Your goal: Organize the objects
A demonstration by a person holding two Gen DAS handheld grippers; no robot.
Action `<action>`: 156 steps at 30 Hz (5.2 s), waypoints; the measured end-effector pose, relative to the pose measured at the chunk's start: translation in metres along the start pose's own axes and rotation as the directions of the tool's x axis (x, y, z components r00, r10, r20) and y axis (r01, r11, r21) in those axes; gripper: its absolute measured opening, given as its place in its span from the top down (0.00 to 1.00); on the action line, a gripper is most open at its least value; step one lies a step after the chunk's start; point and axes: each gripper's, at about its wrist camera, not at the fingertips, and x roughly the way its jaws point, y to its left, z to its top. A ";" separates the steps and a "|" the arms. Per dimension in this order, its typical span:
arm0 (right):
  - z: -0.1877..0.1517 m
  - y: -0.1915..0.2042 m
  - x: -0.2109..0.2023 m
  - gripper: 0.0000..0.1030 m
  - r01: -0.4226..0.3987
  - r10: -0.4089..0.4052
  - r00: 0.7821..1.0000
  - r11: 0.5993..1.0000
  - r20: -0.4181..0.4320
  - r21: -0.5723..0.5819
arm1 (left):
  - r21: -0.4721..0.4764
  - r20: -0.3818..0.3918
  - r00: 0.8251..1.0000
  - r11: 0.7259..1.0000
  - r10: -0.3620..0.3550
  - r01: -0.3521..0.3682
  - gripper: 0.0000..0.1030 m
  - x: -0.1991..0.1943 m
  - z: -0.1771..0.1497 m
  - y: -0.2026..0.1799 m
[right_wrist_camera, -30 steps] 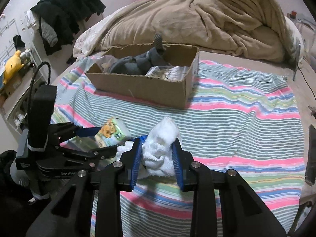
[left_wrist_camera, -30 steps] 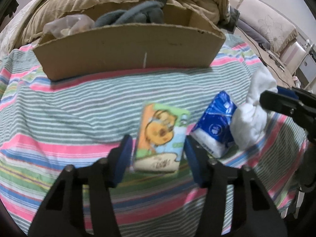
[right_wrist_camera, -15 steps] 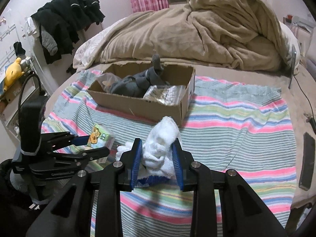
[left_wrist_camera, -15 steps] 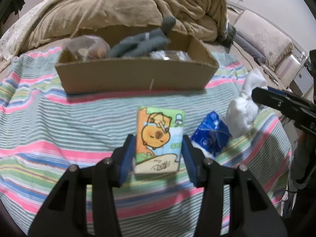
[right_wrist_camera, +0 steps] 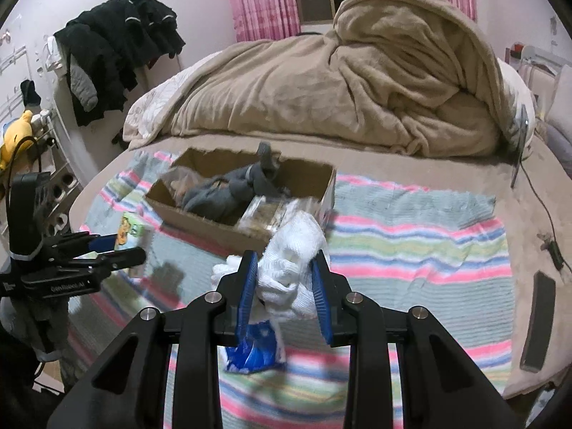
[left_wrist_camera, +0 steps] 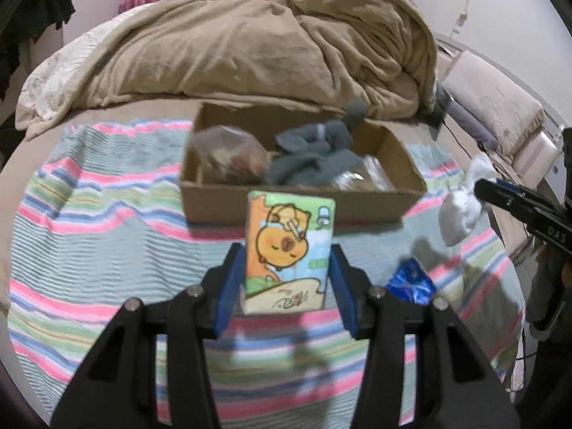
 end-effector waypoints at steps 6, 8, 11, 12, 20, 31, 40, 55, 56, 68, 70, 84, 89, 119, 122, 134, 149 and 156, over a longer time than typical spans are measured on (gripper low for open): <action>0.017 0.001 0.007 0.69 -0.004 0.004 1.000 1.000 0.020 -0.010 | -0.014 0.028 0.999 1.000 0.021 -0.020 0.53 -0.001 0.015 0.016; 0.021 0.004 0.011 0.69 -0.006 0.007 1.000 1.000 0.024 -0.017 | -0.018 0.032 0.999 1.000 0.023 -0.022 0.53 0.000 0.018 0.019; 0.028 0.010 0.016 0.69 -0.008 0.009 0.999 0.999 0.037 -0.031 | -0.017 0.034 0.999 1.000 0.021 -0.020 0.53 0.002 0.022 0.023; 0.031 0.012 0.019 0.69 -0.009 0.010 0.999 0.999 0.042 -0.033 | -0.017 0.034 0.999 1.000 0.020 -0.020 0.53 0.002 0.023 0.023; 0.050 0.030 0.042 0.69 0.000 0.004 0.998 0.997 0.055 -0.072 | -0.026 0.050 0.999 1.000 0.019 -0.017 0.53 0.004 0.033 0.034; 0.053 0.013 0.055 0.69 0.059 -0.056 0.998 0.996 0.038 -0.065 | -0.048 0.101 0.995 0.999 0.011 -0.006 0.53 0.018 0.053 0.043; 0.055 0.001 0.067 0.69 0.079 -0.077 0.996 0.995 0.040 -0.055 | -0.059 0.121 0.992 0.998 0.031 -0.024 0.53 0.042 0.065 0.048; 0.047 -0.004 0.087 0.69 0.065 -0.064 0.998 0.997 0.009 -0.038 | -0.040 0.146 0.988 0.999 0.040 -0.034 0.52 0.069 0.069 0.048; 0.047 -0.004 0.087 0.68 0.066 -0.066 0.998 0.997 0.008 -0.037 | -0.038 0.152 0.988 0.999 0.039 -0.034 0.52 0.069 0.069 0.047; 0.058 -0.007 0.092 0.68 0.031 -0.031 0.999 0.999 0.013 -0.028 | -0.003 0.164 0.986 1.000 0.002 -0.001 0.39 0.077 0.086 0.041; 0.061 -0.007 0.097 0.67 0.035 -0.035 0.999 0.999 0.004 -0.034 | -0.006 0.166 0.986 1.000 -0.005 0.006 0.30 0.076 0.084 0.040; 0.058 -0.026 0.110 0.50 0.061 -0.061 0.998 0.997 -0.001 0.038 | -0.038 0.163 0.987 0.999 0.017 -0.011 0.23 0.053 0.078 0.043; 0.053 -0.033 0.118 0.49 0.100 -0.099 0.995 0.994 -0.016 0.035 | -0.051 0.150 0.988 0.998 0.028 -0.020 0.23 0.046 0.072 0.046; 0.012 0.007 0.056 0.30 0.030 -0.029 0.999 0.998 -0.037 0.049 | -0.053 0.053 0.998 0.998 0.041 -0.038 0.23 0.007 0.017 0.035; 0.005 0.012 0.050 0.30 0.024 -0.022 0.999 0.999 -0.040 0.047 | -0.057 0.044 0.998 0.997 0.045 -0.043 0.23 0.004 0.009 0.035; -0.034 0.018 0.048 0.30 0.007 -0.001 0.995 0.998 -0.101 0.062 | -0.067 -0.004 0.999 0.997 0.038 -0.038 0.23 0.001 -0.020 0.026; -0.074 0.025 0.062 0.30 -0.003 0.016 0.978 0.998 -0.208 0.061 | -0.076 -0.080 0.997 0.997 0.008 -0.014 0.23 0.013 -0.049 0.012; -0.091 0.042 0.080 0.33 -0.022 0.017 0.957 1.000 -0.291 -0.014 | -0.066 -0.115 0.993 0.998 -0.014 0.006 0.23 0.021 -0.059 0.002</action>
